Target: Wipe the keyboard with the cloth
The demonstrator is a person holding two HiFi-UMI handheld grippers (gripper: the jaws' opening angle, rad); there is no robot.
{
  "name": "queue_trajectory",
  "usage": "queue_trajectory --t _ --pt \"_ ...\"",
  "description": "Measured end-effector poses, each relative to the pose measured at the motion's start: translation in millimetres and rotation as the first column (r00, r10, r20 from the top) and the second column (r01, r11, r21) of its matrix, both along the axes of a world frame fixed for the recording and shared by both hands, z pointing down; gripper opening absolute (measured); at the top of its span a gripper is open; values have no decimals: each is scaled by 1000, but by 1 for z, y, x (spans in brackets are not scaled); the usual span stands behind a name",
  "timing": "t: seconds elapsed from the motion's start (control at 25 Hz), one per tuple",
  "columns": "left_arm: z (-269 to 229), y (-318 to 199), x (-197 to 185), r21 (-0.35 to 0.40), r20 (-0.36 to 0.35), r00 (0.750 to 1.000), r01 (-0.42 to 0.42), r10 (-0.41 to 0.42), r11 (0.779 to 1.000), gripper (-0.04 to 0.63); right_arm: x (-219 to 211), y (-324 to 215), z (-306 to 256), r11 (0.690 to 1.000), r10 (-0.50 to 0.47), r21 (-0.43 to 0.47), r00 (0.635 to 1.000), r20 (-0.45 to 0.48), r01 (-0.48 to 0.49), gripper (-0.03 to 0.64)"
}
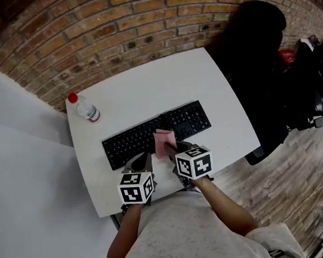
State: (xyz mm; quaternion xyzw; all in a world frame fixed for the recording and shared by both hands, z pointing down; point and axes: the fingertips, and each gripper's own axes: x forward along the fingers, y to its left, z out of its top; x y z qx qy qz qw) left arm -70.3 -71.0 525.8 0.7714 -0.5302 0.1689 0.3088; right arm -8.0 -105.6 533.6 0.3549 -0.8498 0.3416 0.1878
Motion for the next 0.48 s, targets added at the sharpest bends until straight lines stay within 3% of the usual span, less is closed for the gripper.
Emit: queue_trajectory --t 0.48 --pt "1 -13 33 -1 2 999 -37 37 999 -5 46 -17 -2 999 37 17 999 -17 -37 23"
